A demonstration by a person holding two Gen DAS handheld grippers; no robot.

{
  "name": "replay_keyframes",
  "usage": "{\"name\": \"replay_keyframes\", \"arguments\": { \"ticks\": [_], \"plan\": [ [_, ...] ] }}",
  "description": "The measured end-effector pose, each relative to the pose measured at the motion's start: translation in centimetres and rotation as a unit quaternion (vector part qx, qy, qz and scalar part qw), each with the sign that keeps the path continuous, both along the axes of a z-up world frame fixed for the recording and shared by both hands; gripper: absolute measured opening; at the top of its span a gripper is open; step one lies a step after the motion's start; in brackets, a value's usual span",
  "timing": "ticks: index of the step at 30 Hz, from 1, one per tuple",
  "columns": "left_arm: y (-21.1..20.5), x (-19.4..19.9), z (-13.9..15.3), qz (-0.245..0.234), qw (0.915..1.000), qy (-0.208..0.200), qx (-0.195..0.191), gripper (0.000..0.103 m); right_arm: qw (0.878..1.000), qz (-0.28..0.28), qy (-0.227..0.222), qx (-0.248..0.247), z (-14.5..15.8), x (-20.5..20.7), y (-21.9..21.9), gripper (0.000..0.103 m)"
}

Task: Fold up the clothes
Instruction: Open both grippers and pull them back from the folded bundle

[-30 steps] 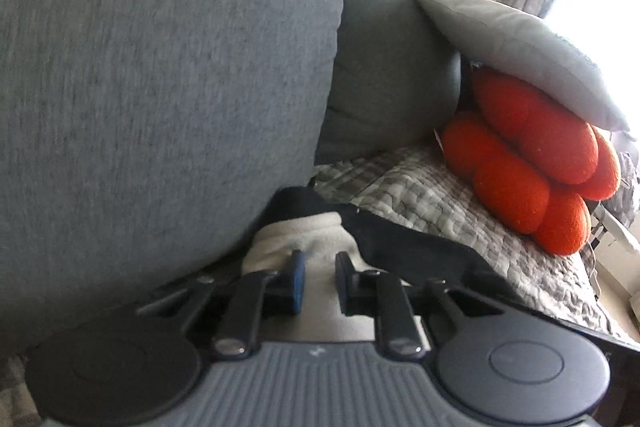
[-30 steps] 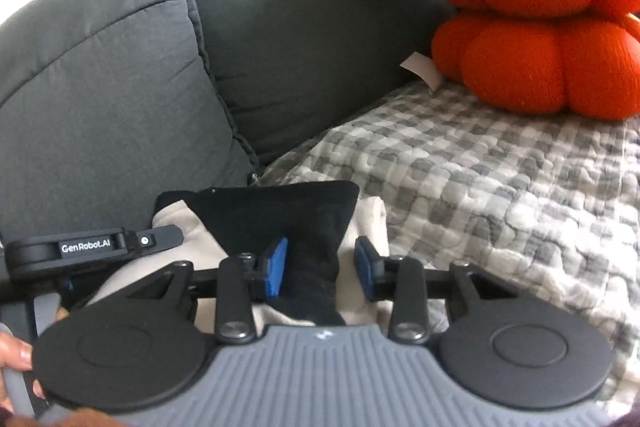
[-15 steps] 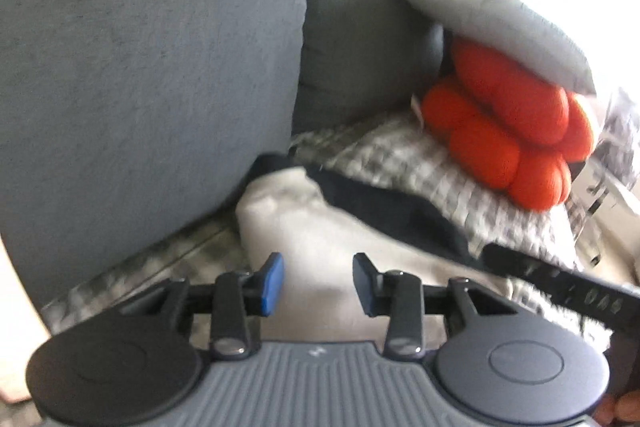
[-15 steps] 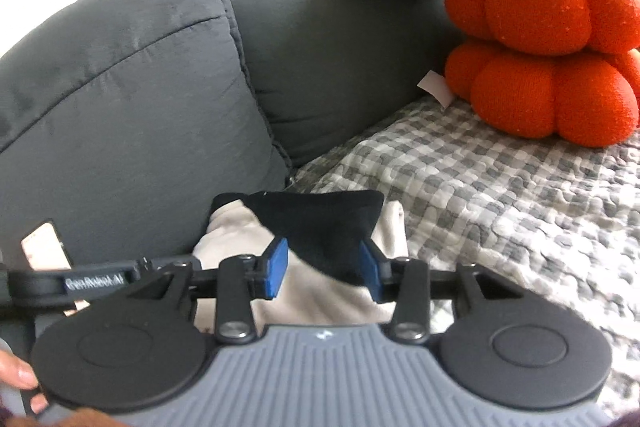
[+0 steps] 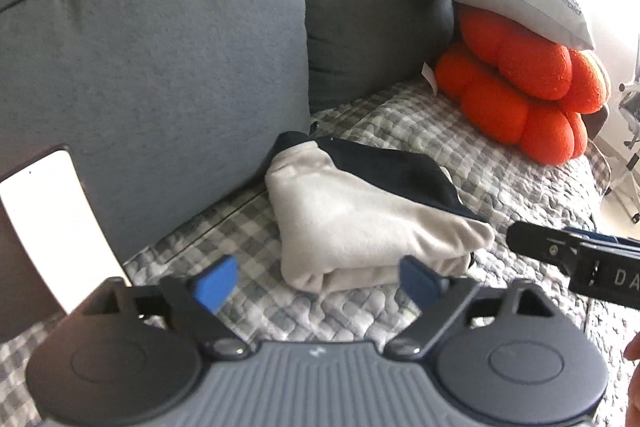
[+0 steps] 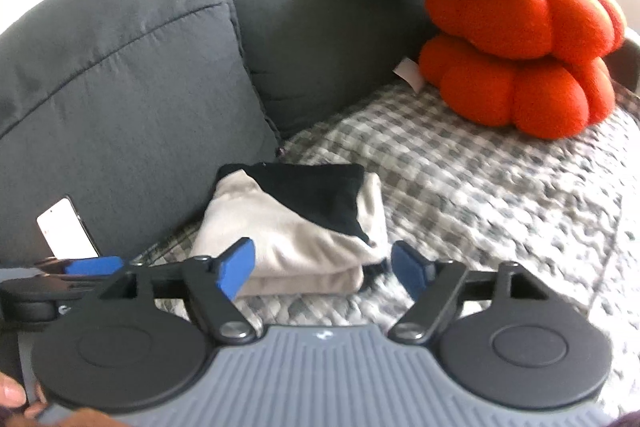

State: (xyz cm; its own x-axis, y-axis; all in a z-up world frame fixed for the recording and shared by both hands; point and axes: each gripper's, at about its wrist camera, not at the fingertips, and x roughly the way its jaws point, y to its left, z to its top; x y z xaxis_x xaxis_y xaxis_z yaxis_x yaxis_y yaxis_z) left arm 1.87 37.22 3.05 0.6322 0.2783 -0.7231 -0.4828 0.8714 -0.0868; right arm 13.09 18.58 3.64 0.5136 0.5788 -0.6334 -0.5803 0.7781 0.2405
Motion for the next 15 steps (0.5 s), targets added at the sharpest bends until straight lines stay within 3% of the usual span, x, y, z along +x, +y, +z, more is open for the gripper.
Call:
{"name": "replay_keyframes", "arguments": {
  "ticks": [3, 8, 15],
  "plan": [
    [-0.4, -0.5, 0.4, 0.003, 0.9998, 0.018, -0.002, 0.103, 1.000, -0.012, 0.016, -0.002, 0.4, -0.4, -0.5, 0.103],
    [-1.1, -0.8, 0.3, 0.005, 0.9985, 0.053, 0.013, 0.103, 0.999, -0.012, 0.041, -0.022, 0.7, -1.1, -0.5, 0.103],
    [-1.9, -1.0, 0.4, -0.001, 0.9976, 0.066, 0.022, 0.103, 0.998, 0.000, 0.050, -0.042, 1.0, -2.0, -0.4, 0.103]
  ]
}}
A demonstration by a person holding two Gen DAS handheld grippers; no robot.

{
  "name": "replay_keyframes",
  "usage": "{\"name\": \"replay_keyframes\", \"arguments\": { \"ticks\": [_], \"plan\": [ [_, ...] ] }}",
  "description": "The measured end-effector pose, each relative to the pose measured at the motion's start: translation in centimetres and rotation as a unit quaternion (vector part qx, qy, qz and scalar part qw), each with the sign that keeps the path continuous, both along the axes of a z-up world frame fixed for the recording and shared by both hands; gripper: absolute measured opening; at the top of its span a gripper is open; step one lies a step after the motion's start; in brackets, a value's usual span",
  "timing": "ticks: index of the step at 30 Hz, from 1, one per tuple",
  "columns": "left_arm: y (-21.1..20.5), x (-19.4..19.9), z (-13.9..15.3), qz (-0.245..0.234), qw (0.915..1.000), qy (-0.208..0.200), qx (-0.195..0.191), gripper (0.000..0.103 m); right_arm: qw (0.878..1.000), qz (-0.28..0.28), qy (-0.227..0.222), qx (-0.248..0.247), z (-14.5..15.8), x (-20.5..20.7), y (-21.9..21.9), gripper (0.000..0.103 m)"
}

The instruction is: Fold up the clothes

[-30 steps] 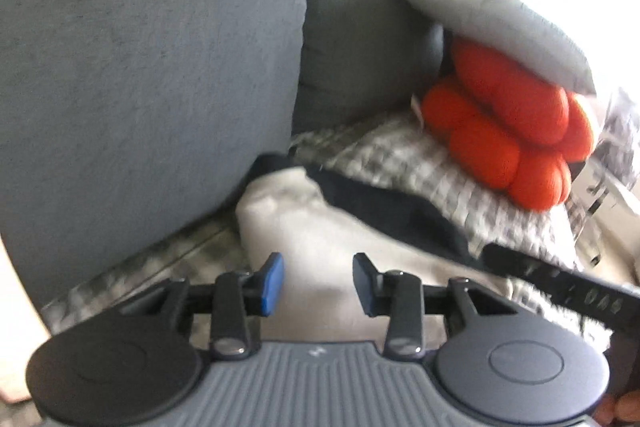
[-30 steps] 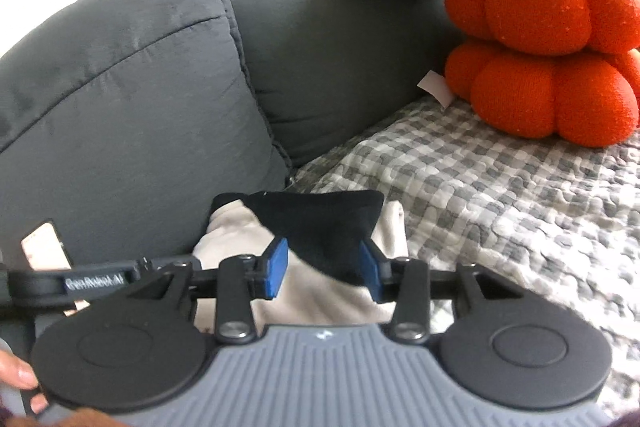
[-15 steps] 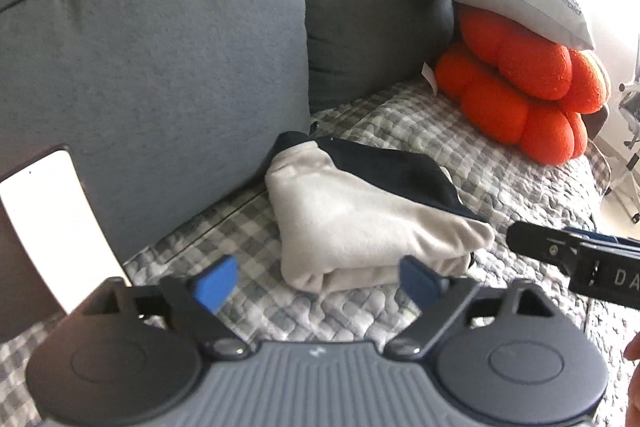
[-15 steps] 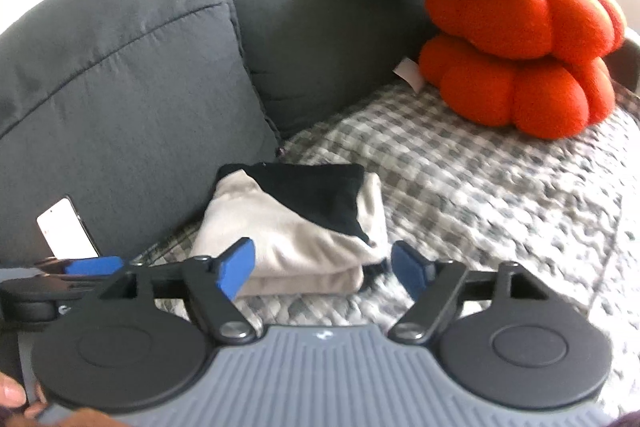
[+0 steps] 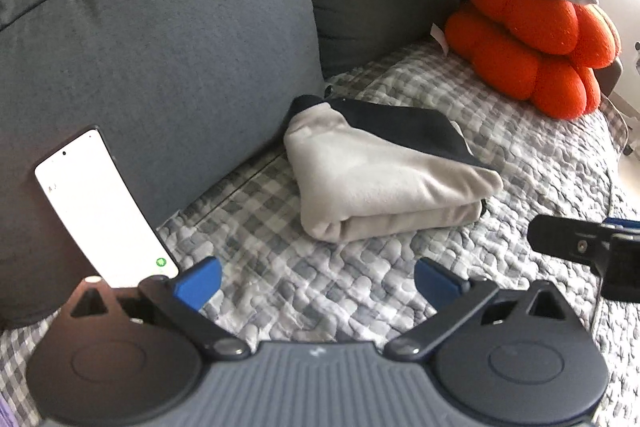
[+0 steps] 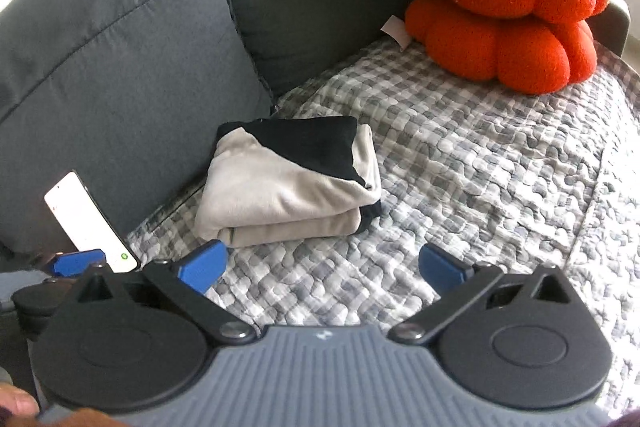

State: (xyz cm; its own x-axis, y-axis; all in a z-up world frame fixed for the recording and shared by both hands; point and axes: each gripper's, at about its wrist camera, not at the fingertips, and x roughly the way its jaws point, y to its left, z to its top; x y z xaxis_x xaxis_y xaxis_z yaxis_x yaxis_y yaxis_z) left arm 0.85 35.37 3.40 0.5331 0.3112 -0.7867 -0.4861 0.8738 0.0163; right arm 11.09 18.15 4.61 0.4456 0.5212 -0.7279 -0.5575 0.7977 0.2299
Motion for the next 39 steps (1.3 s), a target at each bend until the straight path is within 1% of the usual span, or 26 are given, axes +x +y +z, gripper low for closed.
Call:
{"name": "replay_keyframes", "arguments": {
  "ticks": [15, 39],
  "plan": [
    [-0.35, -0.13, 0.50, -0.005, 1.0000, 0.000, 0.005, 0.103, 1.000, 0.003, 0.007, -0.007, 0.25, -0.10, -0.03, 0.103],
    [-0.56, 0.06, 0.36, -0.013, 0.9999, 0.003, 0.006, 0.103, 1.000, 0.010, 0.011, -0.015, 0.10, -0.14, 0.15, 0.103]
  ]
}}
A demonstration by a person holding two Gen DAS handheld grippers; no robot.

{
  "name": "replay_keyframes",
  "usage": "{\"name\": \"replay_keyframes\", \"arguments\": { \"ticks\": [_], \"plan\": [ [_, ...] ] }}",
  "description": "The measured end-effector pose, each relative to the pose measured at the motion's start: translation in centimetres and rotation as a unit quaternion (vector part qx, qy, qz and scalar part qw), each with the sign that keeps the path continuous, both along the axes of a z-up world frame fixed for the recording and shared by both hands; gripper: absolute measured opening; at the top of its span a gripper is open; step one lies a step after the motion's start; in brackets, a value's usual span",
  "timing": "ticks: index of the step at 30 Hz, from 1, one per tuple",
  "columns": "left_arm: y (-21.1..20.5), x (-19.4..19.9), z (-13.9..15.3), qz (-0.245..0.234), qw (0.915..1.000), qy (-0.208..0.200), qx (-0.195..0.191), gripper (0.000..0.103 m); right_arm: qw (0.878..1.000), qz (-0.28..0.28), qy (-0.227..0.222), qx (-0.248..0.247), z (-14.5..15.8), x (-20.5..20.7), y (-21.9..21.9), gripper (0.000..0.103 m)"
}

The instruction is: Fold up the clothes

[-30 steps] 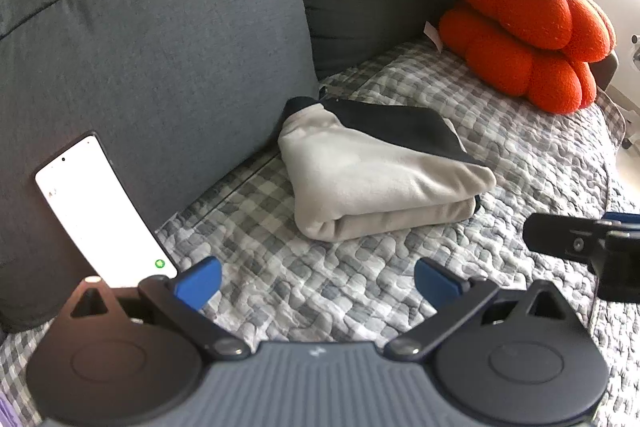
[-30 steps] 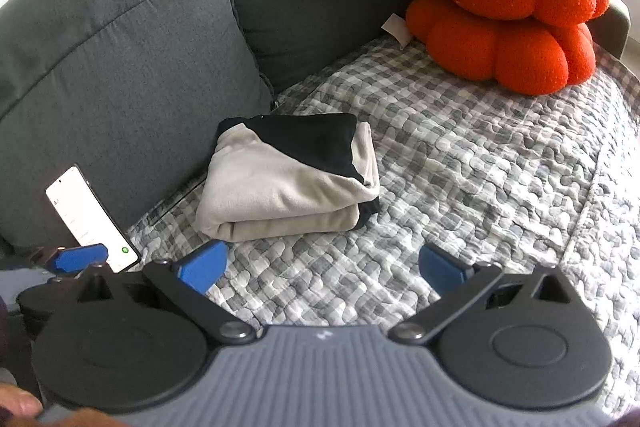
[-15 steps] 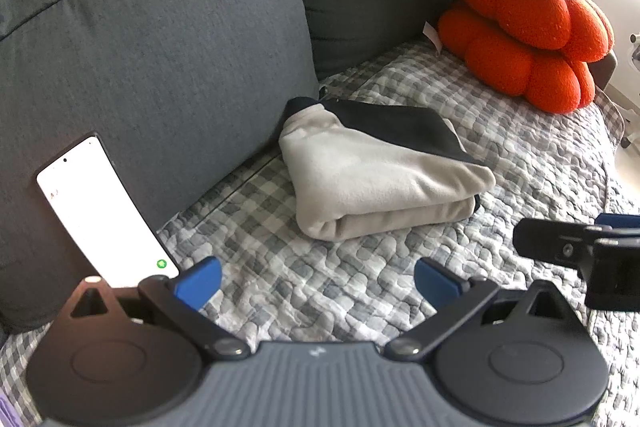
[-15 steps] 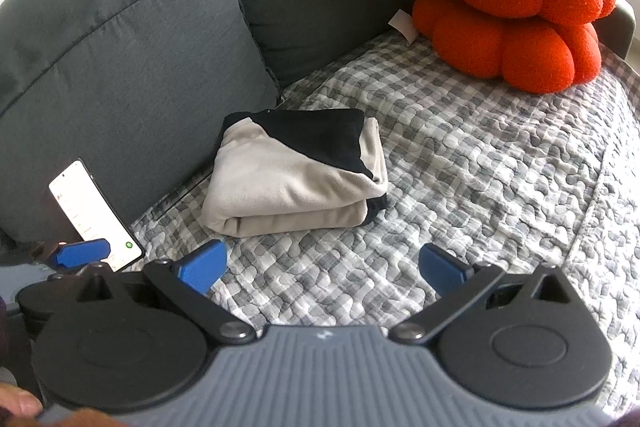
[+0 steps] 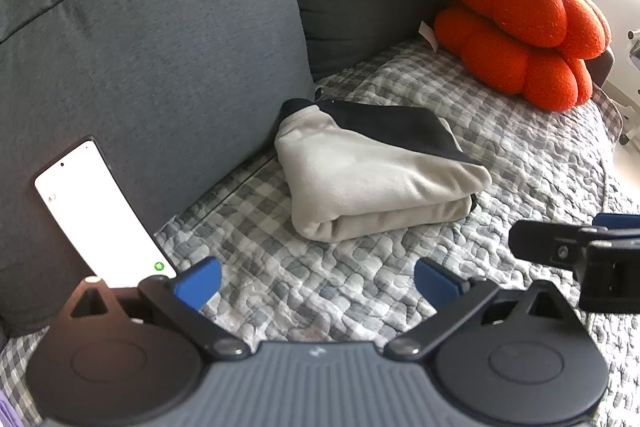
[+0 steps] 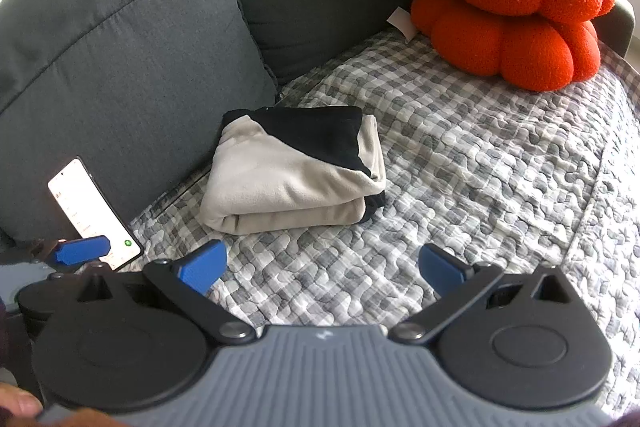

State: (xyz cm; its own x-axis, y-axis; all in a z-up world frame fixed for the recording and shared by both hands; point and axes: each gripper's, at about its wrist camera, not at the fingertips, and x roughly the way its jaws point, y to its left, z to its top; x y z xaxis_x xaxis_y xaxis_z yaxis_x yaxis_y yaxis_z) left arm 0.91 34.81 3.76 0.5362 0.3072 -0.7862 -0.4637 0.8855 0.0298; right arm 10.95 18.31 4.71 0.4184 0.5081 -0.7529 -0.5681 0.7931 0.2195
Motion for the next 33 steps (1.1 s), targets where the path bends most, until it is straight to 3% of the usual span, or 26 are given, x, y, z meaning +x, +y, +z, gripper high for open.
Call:
{"name": "replay_keyframes", "arguments": {
  "ticks": [33],
  "plan": [
    [-0.24, 0.49, -0.77, -0.011, 0.9998, 0.009, -0.011, 0.103, 1.000, -0.004, 0.012, -0.003, -0.77, 0.34, 0.06, 0.103]
  ]
}}
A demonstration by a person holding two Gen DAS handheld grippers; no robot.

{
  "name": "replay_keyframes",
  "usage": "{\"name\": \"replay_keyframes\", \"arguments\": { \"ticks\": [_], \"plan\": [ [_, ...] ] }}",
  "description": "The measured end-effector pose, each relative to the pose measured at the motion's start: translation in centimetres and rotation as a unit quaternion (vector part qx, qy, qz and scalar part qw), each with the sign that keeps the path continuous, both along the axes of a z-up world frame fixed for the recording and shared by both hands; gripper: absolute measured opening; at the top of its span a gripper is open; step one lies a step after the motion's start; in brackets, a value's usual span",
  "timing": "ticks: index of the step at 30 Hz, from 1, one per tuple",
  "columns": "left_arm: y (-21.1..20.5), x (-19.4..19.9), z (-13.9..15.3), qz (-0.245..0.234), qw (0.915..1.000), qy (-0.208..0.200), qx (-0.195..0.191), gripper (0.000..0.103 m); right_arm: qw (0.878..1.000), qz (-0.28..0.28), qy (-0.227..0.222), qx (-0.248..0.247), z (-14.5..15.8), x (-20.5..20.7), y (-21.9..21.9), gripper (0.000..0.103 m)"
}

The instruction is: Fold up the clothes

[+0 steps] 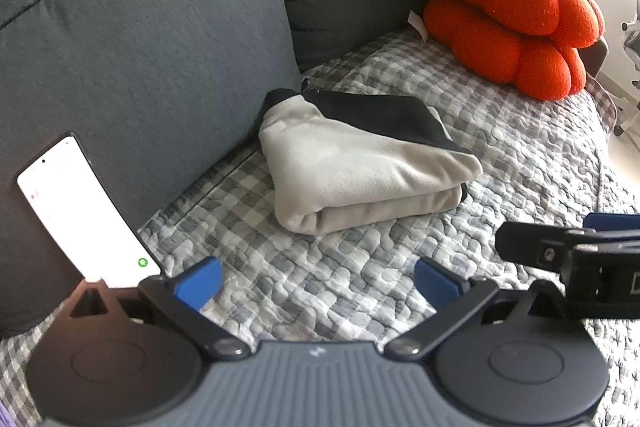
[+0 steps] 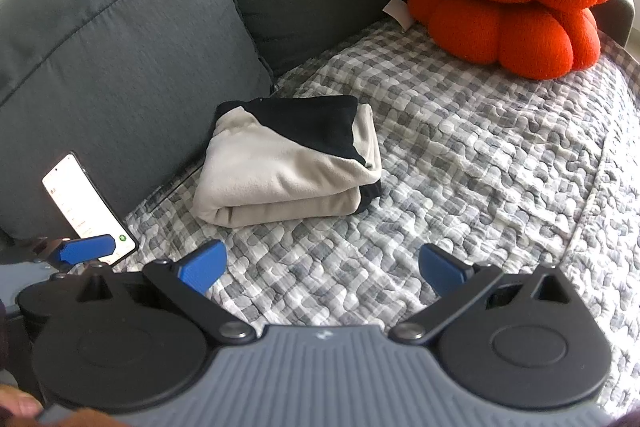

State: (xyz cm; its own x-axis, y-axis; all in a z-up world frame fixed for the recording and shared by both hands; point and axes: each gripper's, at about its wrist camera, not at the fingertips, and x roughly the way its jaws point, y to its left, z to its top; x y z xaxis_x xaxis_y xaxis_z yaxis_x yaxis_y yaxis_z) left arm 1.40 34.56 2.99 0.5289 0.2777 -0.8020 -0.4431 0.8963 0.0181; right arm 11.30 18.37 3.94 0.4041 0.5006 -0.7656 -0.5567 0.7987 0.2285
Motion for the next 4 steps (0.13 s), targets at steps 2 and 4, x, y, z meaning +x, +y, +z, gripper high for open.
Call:
{"name": "replay_keyframes", "arguments": {
  "ticks": [2, 4],
  "plan": [
    [-0.04, 0.13, -0.28, -0.001, 1.0000, 0.001, -0.001, 0.103, 1.000, -0.001, 0.002, -0.001, -0.24, 0.10, -0.02, 0.103],
    [-0.06, 0.34, -0.64, -0.002, 1.0000, 0.000, -0.002, 0.103, 1.000, -0.005, 0.001, -0.001, -0.63, 0.19, -0.06, 0.103]
  ]
}}
